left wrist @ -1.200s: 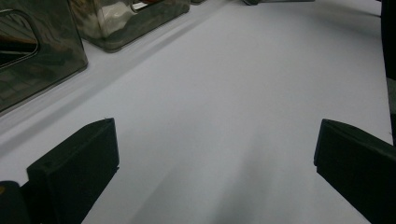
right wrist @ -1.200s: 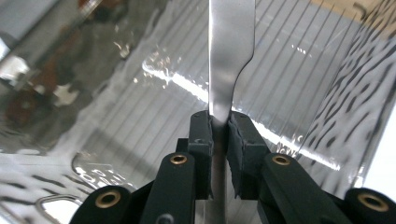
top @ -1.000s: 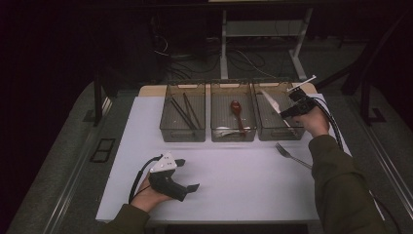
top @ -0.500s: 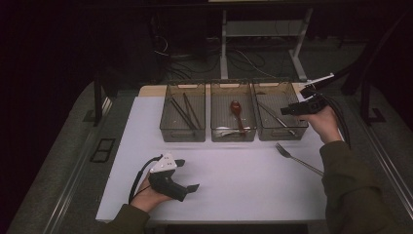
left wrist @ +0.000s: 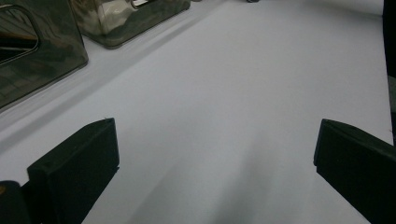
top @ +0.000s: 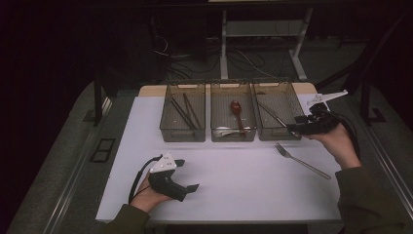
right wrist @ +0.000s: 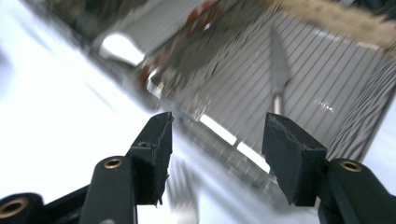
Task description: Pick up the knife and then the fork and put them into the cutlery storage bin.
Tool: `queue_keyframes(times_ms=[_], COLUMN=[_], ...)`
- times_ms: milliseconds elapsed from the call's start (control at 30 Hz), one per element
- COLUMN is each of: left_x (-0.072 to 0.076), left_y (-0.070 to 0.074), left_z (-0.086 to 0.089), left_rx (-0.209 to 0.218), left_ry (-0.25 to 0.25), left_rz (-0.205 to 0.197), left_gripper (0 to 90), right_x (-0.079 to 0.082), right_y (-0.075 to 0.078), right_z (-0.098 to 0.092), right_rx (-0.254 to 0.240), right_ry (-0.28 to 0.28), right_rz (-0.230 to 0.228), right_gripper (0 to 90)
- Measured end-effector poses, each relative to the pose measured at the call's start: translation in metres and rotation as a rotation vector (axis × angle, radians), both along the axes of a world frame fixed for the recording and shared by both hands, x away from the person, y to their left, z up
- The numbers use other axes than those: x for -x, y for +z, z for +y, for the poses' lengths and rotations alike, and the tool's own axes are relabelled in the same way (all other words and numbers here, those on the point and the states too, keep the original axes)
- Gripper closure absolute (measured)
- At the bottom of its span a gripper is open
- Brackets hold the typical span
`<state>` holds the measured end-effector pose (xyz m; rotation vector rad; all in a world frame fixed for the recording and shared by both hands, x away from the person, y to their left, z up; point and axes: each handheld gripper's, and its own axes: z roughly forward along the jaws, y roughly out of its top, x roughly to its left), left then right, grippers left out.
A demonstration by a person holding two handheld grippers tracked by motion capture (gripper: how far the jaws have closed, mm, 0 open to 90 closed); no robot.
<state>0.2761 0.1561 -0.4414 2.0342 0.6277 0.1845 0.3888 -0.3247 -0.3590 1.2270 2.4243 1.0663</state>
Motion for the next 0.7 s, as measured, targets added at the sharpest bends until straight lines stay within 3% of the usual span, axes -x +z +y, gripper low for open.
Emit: queue_keyframes(times_ms=[300,700], left_x=[0.000,0.000], left_y=[0.000,0.000], left_z=[0.000,0.000], left_rx=[0.001,-0.003], left_ry=[0.001,-0.005], left_rz=[-0.001,-0.001], left_gripper=[0.0,0.0], right_x=[0.027,0.028], right_y=[-0.023,-0.049], right_z=[0.009,0.011], right_rx=[0.191,0.360], right_ry=[0.104,0.191], right_rz=[0.094,0.223], right_gripper=[44.9,61.7])
